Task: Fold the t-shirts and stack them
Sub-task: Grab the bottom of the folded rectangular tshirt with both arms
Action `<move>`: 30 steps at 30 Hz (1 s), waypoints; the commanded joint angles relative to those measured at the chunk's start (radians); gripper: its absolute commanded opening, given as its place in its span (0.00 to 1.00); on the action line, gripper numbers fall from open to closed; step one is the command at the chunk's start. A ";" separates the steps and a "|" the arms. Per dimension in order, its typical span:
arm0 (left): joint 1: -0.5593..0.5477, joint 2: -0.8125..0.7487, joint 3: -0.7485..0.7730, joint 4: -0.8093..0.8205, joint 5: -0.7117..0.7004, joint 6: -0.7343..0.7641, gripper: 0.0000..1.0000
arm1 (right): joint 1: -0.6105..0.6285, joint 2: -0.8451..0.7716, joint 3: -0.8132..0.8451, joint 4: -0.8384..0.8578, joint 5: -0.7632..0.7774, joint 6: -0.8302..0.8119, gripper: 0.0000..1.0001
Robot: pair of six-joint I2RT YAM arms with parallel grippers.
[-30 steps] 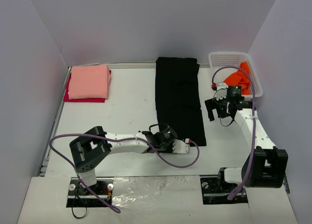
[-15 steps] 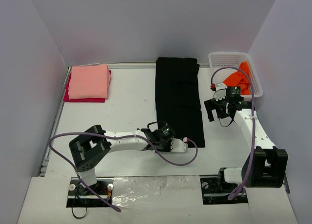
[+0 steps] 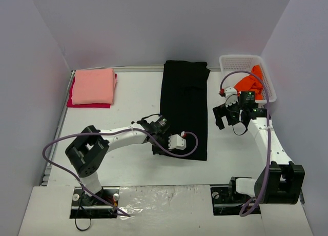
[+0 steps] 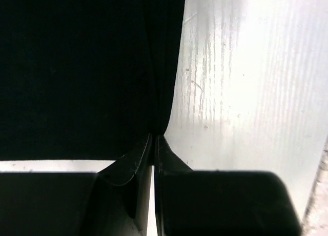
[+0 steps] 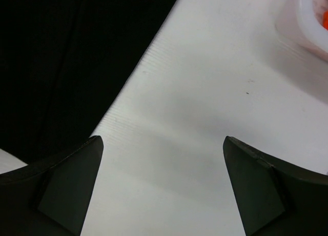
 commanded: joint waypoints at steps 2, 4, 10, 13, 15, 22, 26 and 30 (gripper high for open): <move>0.036 -0.040 0.090 -0.123 0.122 0.011 0.02 | 0.012 0.012 0.053 -0.137 -0.137 -0.133 1.00; 0.056 -0.036 0.116 -0.143 0.174 0.002 0.02 | 0.033 0.032 0.073 -0.220 -0.165 -0.205 1.00; 0.090 0.009 0.181 -0.208 0.252 0.010 0.02 | 0.145 -0.001 0.113 -0.317 -0.181 -0.287 1.00; 0.104 0.036 0.210 -0.243 0.265 0.020 0.02 | 0.187 -0.010 0.133 -0.369 -0.182 -0.318 1.00; 0.116 0.046 0.221 -0.258 0.268 0.030 0.02 | 0.237 -0.006 0.152 -0.412 -0.155 -0.344 0.96; 0.191 0.084 0.251 -0.294 0.304 0.051 0.02 | 0.431 0.039 0.166 -0.508 -0.021 -0.361 0.81; 0.225 0.106 0.250 -0.301 0.363 0.051 0.02 | 0.466 0.063 0.146 -0.512 0.006 -0.397 0.70; 0.251 0.127 0.251 -0.306 0.406 0.054 0.02 | 0.463 0.083 0.103 -0.499 -0.010 -0.439 0.67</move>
